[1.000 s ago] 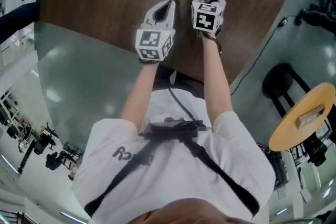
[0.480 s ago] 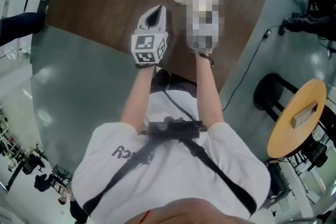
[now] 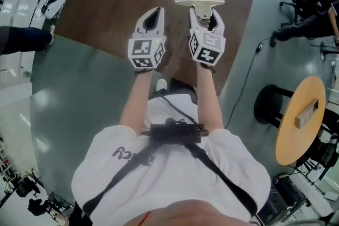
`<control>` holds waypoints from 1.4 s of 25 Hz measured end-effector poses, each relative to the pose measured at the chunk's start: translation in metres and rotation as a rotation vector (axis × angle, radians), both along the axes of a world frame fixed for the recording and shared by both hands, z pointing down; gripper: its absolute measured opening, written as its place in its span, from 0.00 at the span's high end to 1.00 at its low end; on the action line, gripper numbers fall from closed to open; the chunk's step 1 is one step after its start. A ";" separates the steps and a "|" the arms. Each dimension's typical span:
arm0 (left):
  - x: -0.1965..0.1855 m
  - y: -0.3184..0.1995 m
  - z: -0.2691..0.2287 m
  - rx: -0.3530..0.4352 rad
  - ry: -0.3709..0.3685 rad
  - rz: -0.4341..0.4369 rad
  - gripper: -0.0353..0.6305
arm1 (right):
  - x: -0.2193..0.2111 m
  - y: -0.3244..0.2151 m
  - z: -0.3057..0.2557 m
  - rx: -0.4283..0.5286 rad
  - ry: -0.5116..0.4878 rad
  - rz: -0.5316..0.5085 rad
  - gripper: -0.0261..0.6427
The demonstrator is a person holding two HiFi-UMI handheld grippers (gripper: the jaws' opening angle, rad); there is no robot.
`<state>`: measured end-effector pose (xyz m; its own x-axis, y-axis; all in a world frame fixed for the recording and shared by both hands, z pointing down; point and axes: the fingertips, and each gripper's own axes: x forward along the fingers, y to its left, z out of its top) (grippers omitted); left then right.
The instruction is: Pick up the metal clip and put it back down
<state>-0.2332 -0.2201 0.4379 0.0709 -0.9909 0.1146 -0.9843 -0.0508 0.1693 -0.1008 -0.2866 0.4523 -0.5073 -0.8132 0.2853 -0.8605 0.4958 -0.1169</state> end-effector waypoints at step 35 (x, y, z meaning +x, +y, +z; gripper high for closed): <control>0.052 0.053 -0.125 0.176 -0.098 0.177 0.94 | 0.036 0.078 -0.148 0.293 -0.089 0.081 0.52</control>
<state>-0.1809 -0.1670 0.3127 0.2420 -0.9693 -0.0437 -0.9687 -0.2440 0.0465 -0.0649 -0.2087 0.3044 -0.4502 -0.8928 -0.0102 -0.8913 0.4501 -0.0557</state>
